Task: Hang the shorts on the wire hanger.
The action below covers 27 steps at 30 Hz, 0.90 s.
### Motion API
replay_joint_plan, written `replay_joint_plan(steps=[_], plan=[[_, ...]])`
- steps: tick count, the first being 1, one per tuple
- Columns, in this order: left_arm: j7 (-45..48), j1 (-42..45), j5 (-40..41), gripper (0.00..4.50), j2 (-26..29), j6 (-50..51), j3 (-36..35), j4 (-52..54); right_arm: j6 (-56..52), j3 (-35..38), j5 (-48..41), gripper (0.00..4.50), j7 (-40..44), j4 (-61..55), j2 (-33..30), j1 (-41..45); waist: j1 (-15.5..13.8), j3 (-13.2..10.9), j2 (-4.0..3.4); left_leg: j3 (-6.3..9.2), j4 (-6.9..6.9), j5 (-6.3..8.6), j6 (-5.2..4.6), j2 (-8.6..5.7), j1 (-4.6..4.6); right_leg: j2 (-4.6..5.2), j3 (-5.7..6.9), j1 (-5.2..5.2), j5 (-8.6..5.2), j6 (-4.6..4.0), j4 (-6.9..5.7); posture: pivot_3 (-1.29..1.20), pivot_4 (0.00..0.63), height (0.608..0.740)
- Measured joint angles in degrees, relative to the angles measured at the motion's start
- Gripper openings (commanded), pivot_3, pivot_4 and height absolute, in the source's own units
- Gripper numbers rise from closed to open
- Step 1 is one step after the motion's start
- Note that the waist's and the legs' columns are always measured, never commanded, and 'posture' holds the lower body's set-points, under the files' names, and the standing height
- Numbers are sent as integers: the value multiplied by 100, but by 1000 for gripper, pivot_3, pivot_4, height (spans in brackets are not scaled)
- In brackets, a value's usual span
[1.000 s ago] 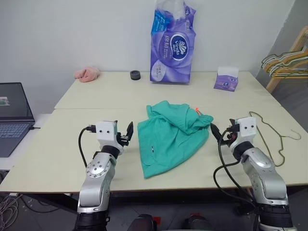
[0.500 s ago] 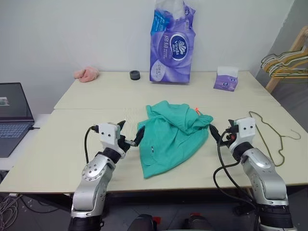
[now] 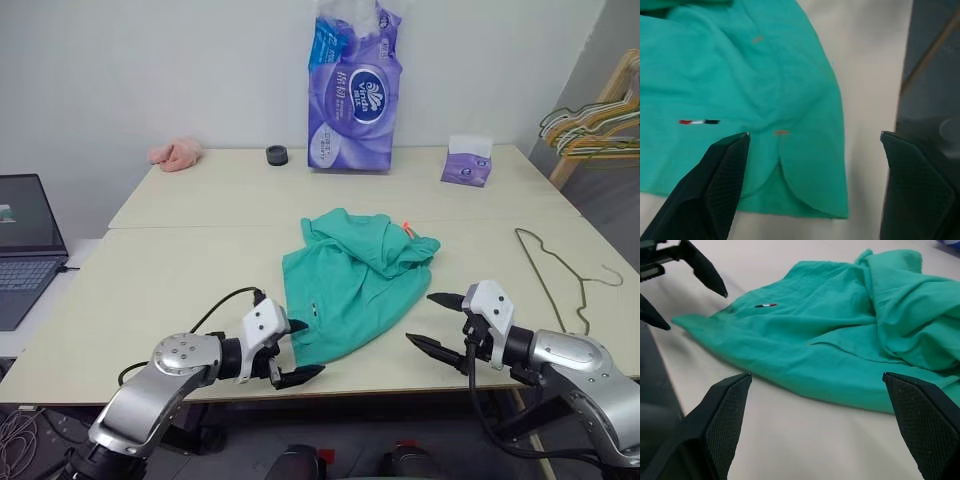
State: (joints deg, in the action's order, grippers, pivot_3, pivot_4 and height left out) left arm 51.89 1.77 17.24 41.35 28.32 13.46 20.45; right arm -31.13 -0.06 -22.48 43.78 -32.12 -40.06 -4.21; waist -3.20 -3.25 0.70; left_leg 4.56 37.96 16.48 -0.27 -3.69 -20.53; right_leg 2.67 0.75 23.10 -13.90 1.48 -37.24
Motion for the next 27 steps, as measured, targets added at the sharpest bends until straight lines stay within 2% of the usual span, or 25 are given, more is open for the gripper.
replay_joint_plan(steps=[2,9,12,14,21,24,27], plan=[[-101,79,-227,4423,-107,20,222,-171,-17,-20,-22,4500,-1,-78,0,-74,11,-2,2,0,0,3,1,10,-6,-10,0,1,20,28,12,14,18,740],[-474,351,-852,4423,-570,-393,535,-776,169,-117,114,4500,27,-145,-69,-572,11,0,1,-4,2,9,4,16,-10,-14,-5,3,25,30,22,3,24,740],[-475,387,-957,3832,-583,-570,590,-872,292,-117,205,4500,41,-135,-120,-598,25,3,-6,-10,2,9,3,18,-2,-15,-8,-2,30,28,23,5,26,740],[-487,390,-990,3276,-629,-663,606,-929,425,-122,320,4500,44,-114,-146,-593,22,3,-5,-9,2,9,3,19,6,-16,-7,-11,23,16,24,10,26,740],[-674,411,-1141,1057,-682,-887,541,-1077,874,-324,862,4500,-29,227,-154,-309,31,2,-4,-9,1,9,4,25,12,-24,-7,-16,29,26,25,15,24,740],[-802,471,-1180,135,-688,-870,359,-1202,1189,-628,1486,4500,-149,739,-198,130,44,-2,-4,-10,1,9,4,26,13,-28,-8,-15,30,26,23,16,24,740],[-880,657,-1086,37,-688,-715,-2,-1219,1650,-961,2243,4500,-311,1477,-241,728,46,-13,2,-13,0,9,5,27,6,-31,-10,-4,33,21,23,26,24,740]])
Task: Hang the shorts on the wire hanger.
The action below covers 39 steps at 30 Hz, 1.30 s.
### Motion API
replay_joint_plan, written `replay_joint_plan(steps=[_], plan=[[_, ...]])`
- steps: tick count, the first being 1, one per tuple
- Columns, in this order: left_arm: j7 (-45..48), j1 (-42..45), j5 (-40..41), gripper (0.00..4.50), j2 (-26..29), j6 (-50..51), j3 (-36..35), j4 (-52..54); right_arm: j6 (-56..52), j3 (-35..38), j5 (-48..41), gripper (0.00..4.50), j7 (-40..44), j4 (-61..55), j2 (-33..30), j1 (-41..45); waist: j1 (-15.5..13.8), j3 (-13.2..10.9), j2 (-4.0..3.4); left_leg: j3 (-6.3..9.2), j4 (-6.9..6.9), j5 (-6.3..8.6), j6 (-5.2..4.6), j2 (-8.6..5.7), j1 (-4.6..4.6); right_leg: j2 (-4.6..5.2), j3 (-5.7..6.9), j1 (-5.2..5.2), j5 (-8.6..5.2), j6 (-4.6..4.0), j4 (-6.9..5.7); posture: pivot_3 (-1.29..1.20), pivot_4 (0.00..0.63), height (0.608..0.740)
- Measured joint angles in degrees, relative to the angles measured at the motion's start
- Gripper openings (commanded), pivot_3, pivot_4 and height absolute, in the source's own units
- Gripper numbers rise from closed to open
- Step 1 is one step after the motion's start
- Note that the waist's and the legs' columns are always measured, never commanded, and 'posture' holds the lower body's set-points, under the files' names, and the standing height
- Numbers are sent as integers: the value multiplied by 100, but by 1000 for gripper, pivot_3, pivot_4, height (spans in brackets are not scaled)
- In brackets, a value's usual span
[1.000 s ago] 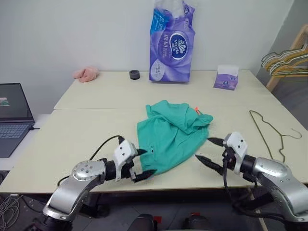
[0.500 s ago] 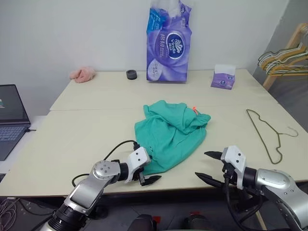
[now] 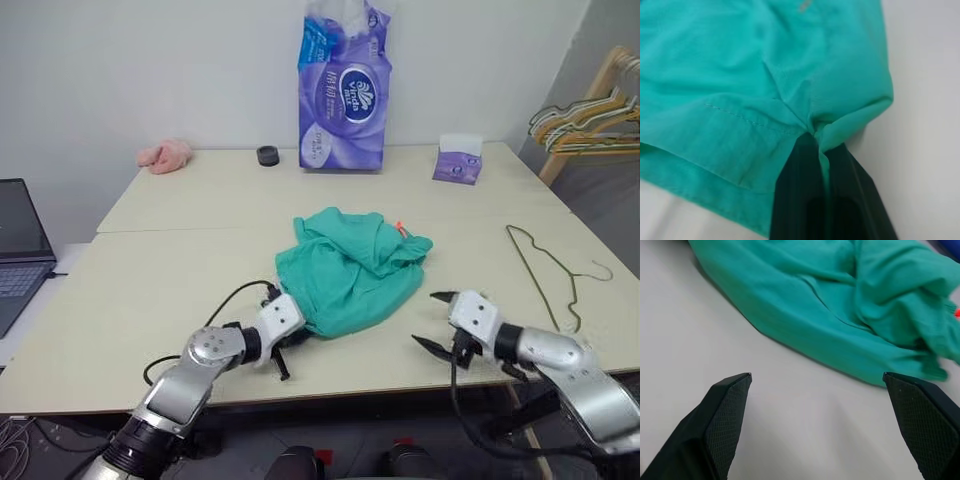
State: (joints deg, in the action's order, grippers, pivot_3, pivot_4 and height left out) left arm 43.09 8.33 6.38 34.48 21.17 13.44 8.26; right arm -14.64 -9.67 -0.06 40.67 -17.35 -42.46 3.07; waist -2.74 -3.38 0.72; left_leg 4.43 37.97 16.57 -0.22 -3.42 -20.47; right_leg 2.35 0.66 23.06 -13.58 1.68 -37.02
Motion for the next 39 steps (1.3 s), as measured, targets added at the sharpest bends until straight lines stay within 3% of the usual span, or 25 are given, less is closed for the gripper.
replay_joint_plan(steps=[4,7,16,19,21,30,36,39], plan=[[12,211,237,37,-5,219,-435,26,658,-406,741,4500,-162,804,65,564,-7,-1,1,0,0,0,3,0,-17,-1,-3,13,5,-14,2,38,23,740],[62,441,424,37,-20,386,-584,29,1069,-769,1252,4500,-366,1650,448,1234,-2,-9,12,-2,2,0,5,1,-19,-4,-5,15,21,-38,2,43,22,740],[169,661,759,37,23,734,-775,317,1986,-1304,2082,4500,-912,3282,1164,2241,21,-7,18,-3,2,-3,9,2,-8,-8,-12,12,27,-49,-3,69,18,740],[215,655,840,0,68,759,-841,374,2051,-1300,2148,3909,-1128,3759,1405,2447,28,-3,22,-3,2,-5,12,4,-4,-10,-13,9,30,-54,-6,72,16,740],[246,653,879,0,94,763,-889,391,2064,-1299,2163,3275,-1204,3958,1485,2513,45,-2,22,-3,2,-5,13,3,-4,-10,-13,10,31,-56,-6,77,12,740],[266,619,897,0,227,716,-947,324,2152,-1251,2169,38,-1205,4242,1505,2553,57,-1,23,-3,1,-6,14,4,-5,-11,-15,13,31,-57,-8,79,6,740],[757,292,938,0,678,683,-917,368,2115,-980,1716,38,-415,3178,1006,2486,120,-1,21,-2,1,-4,11,4,-12,-11,-16,17,31,-57,-5,69,3,740],[1309,-5,1059,0,1134,686,-861,634,1852,-893,1172,38,535,2162,448,2258,116,-1,21,-1,1,-3,9,5,-13,-10,-12,15,29,-57,1,69,3,740]])
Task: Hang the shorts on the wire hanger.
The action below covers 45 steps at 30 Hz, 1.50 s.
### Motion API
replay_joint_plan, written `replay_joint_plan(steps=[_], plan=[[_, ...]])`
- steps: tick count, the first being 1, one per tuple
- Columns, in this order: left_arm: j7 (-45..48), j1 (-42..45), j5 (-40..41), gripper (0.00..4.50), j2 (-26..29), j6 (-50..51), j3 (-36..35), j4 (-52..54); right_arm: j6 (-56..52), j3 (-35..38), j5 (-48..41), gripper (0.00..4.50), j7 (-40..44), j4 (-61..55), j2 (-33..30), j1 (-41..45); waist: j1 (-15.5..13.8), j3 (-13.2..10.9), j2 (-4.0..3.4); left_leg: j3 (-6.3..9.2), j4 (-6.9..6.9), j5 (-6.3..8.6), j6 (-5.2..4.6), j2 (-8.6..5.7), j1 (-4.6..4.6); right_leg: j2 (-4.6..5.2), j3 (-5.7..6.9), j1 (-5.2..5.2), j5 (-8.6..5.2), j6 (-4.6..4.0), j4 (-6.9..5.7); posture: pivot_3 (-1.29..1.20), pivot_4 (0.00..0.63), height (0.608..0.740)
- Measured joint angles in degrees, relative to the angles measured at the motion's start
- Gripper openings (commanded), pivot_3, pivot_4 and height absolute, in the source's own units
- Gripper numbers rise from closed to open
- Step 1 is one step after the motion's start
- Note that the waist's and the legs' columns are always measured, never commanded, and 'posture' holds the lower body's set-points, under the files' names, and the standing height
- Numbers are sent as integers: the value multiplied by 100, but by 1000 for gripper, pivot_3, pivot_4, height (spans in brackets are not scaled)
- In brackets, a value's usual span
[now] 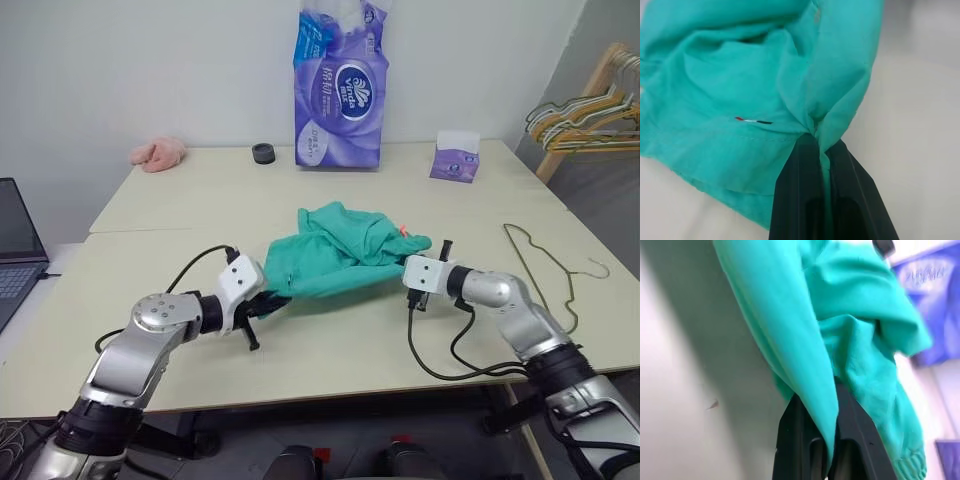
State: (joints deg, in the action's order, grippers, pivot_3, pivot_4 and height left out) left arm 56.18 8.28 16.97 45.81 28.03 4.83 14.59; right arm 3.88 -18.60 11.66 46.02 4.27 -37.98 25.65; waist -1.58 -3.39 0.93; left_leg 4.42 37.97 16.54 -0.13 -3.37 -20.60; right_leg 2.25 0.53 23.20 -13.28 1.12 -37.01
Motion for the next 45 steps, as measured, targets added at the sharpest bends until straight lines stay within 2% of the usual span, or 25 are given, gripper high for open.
replay_joint_plan(steps=[4,8,12,13,15,18,19,21,22,23,24,25,27,30,33,35,38,41,43,45], plan=[[811,-416,330,0,670,61,8,423,-756,25,-1035,38,1450,-1308,-860,-354,7,-8,-8,-2,1,2,-3,4,-4,1,3,1,-4,2,2,58,5,740],[1635,-926,1022,0,1318,278,-102,979,-1749,171,-2156,38,2696,-2367,-1778,-407,6,-18,-21,-2,2,3,-5,9,0,1,9,-1,-22,26,-1,67,9,740],[1960,-945,1277,0,1582,277,-227,1007,-2504,184,-2783,38,3285,-2675,-2067,-128,-1,-18,-21,-1,1,3,-5,13,6,-1,14,-6,-24,25,-1,76,10,740],[1950,-740,1257,0,1531,268,-130,823,-2578,110,-2817,38,3355,-2517,-2022,26,-5,-18,-21,-3,2,2,-5,10,12,-1,13,-10,-22,28,-1,79,6,740],[1705,144,918,0,1002,142,186,-34,-2406,-154,-2510,38,3393,-1562,-1689,742,-41,-23,-34,-9,6,-1,-8,2,30,-8,17,-32,-16,37,-1,79,3,740],[1076,2046,86,0,-59,-482,724,-2253,-1794,-574,-1789,38,3240,806,-817,2261,-143,-32,-11,-10,10,-7,-10,-2,77,-34,27,-83,4,40,2,79,0,740],[689,3015,-318,0,-449,-820,847,-3479,-1438,-664,-1473,38,2984,2007,-372,3039,-161,-47,9,-9,13,-15,0,-3,72,-36,26,-71,26,19,-2,79,0,740],[63,4390,-851,0,-740,-1501,919,-5041,-707,-769,-980,38,2373,3446,78,4170,-142,-30,53,-15,8,-43,52,-1,-1,-28,5,20,58,-12,-9,74,0,740],[-547,5385,-1154,0,-921,-2045,993,-6146,-206,-890,-533,38,1489,4415,353,4934,-135,-34,68,-19,19,-41,65,-5,-50,-9,1,84,56,-18,-23,67,0,740],[-1234,6344,-1522,0,-985,-2490,1035,-6921,219,-1000,-99,38,568,5056,576,5632,-109,-32,91,-25,15,-49,79,-6,-161,-4,-4,206,66,-27,-23,67,0,740],[-1830,7244,-1828,0,-974,-2924,1056,-7573,653,-1075,290,38,-374,5538,695,6250,-55,-24,103,-28,25,-56,96,-6,-244,4,-17,287,67,-30,-46,56,0,740],[-2169,7720,-2006,0,-917,-3184,1054,-7810,904,-1078,500,38,-902,5735,703,6575,-8,-17,110,-32,19,-60,104,-10,-279,16,-21,338,67,-31,-49,56,0,740],[-2661,8535,-2390,0,-706,-3842,1061,-8167,1534,-1063,872,38,-2107,6052,651,7128,85,4,104,-42,-6,-27,162,-14,-279,35,-2,374,43,-69,-82,48,0,740],[-2825,8908,-2912,0,-475,-4673,1232,-8277,2309,-986,1228,38,-3153,6123,404,7297,183,19,96,-37,-21,-14,176,-21,-276,36,-5,380,33,-80,-79,53,0,740],[-2447,8629,-3243,0,-367,-5205,1396,-8291,2987,-926,1357,38,-3355,5952,191,6840,229,19,95,-54,-19,7,137,-20,-277,32,-8,365,15,-51,-39,54,3,740],[-1821,8087,-3269,0,-309,-5448,1430,-8215,3358,-902,1310,38,-3066,5708,144,6124,274,11,88,-58,-15,13,120,-10,-231,21,-5,284,-1,-22,-10,54,3,740],[-638,6906,-2999,0,-309,-5497,1406,-7791,3469,-835,1007,38,-2360,5075,167,4831,334,-4,74,-73,11,-9,61,-2,-181,3,-21,243,21,-12,-68,55,19,740],[969,4181,-2077,0,-71,-4943,1310,-5851,3219,-775,702,38,-1728,3683,155,2811,408,14,40,-124,-7,15,3,19,-25,-3,-83,139,11,-28,-115,55,21,740],[1489,2648,-1581,0,36,-4259,1367,-4621,2925,-877,680,38,-1403,3068,126,1799,448,3,37,-129,6,17,1,31,-20,-14,-88,142,11,-30,-130,51,19,740],[1693,1330,-1129,0,315,-3421,1333,-3264,2486,-946,630,38,-980,2160,18,900,449,-4,48,-142,20,20,5,29,-60,-13,-108,203,5,-33,-167,51,19,740]])
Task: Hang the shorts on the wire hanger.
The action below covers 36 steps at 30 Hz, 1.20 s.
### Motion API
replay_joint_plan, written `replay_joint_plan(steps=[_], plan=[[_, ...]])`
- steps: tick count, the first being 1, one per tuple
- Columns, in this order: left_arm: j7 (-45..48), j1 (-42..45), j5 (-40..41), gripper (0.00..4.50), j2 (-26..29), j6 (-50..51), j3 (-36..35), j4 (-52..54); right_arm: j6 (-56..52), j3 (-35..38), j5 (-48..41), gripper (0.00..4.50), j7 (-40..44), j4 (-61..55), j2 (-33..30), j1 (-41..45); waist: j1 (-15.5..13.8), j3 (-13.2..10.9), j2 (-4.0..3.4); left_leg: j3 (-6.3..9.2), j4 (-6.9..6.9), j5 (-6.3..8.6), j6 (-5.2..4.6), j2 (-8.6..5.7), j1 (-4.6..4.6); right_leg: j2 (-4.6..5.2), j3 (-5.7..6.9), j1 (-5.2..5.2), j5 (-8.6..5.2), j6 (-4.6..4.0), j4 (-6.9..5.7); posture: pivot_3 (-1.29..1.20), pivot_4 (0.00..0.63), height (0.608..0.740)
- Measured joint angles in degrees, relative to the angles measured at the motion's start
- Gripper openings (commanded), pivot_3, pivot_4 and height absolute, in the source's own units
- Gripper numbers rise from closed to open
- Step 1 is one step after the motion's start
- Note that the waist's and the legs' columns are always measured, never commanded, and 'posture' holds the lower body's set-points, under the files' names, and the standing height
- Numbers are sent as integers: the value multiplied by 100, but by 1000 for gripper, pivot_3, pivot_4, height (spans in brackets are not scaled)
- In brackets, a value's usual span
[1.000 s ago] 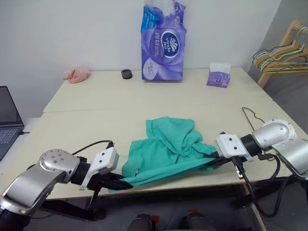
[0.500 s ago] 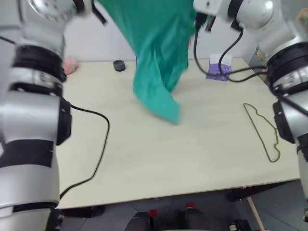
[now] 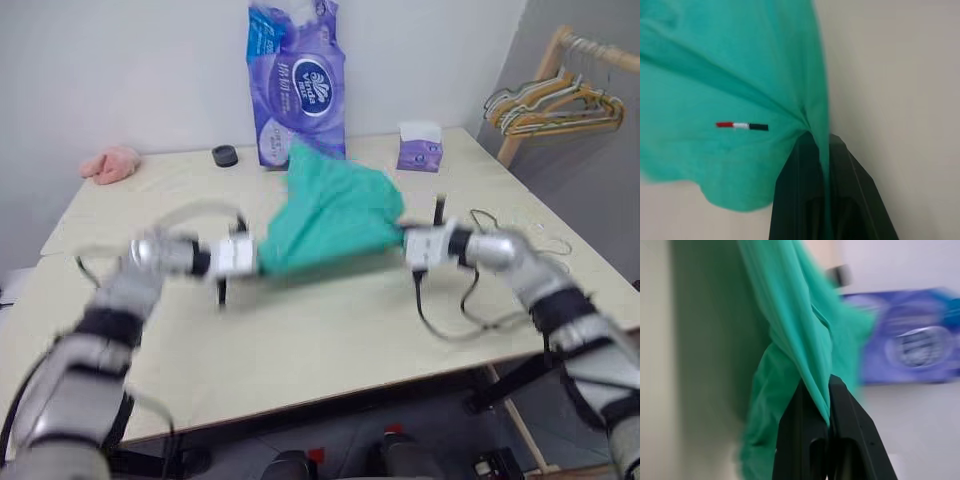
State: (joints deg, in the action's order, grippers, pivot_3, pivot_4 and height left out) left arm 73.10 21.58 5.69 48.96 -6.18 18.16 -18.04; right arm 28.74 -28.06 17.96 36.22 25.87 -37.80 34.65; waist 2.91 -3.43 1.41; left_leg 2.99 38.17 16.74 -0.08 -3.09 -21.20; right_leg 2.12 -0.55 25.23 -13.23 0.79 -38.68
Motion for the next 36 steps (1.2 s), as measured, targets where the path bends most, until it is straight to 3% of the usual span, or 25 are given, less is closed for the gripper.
replay_joint_plan(steps=[3,8,16,23,25,36], plan=[[116,-694,297,0,562,828,-137,1326,-559,2,-188,38,571,-1132,-370,-652,-136,0,-6,-8,19,8,-6,-10,22,3,-11,-21,-3,7,-16,44,9,740],[146,-1006,483,0,778,1508,-277,2125,-1518,324,-661,38,1415,-2685,-961,-1186,-374,12,-14,7,-4,42,-48,-9,186,-13,20,-224,-50,57,76,34,3,740],[429,-1425,868,0,977,1963,-277,2875,-2898,489,-1388,38,2604,-4193,-1785,-1849,-433,18,-7,-5,8,50,-49,-10,165,2,4,-206,-39,60,82,29,6,740],[503,-1787,1077,0,1063,2240,-283,3273,-3456,552,-1594,38,3053,-4687,-1975,-2011,-428,19,-6,-6,6,53,-43,-4,165,-3,6,-206,-46,65,85,29,9,740],[491,-1843,1100,458,1064,2391,-283,3378,-3590,552,-1637,0,3191,-4761,-2006,-2023,-428,19,-6,-6,6,53,-44,-5,165,-2,6,-207,-46,65,86,33,12,740],[410,-1936,1146,3509,1180,3091,-299,3695,-4053,943,-1973,3598,3663,-4878,-2346,-2099,-434,16,-5,-5,5,54,-43,-3,164,-2,9,-207,-46,67,91,31,12,740]])
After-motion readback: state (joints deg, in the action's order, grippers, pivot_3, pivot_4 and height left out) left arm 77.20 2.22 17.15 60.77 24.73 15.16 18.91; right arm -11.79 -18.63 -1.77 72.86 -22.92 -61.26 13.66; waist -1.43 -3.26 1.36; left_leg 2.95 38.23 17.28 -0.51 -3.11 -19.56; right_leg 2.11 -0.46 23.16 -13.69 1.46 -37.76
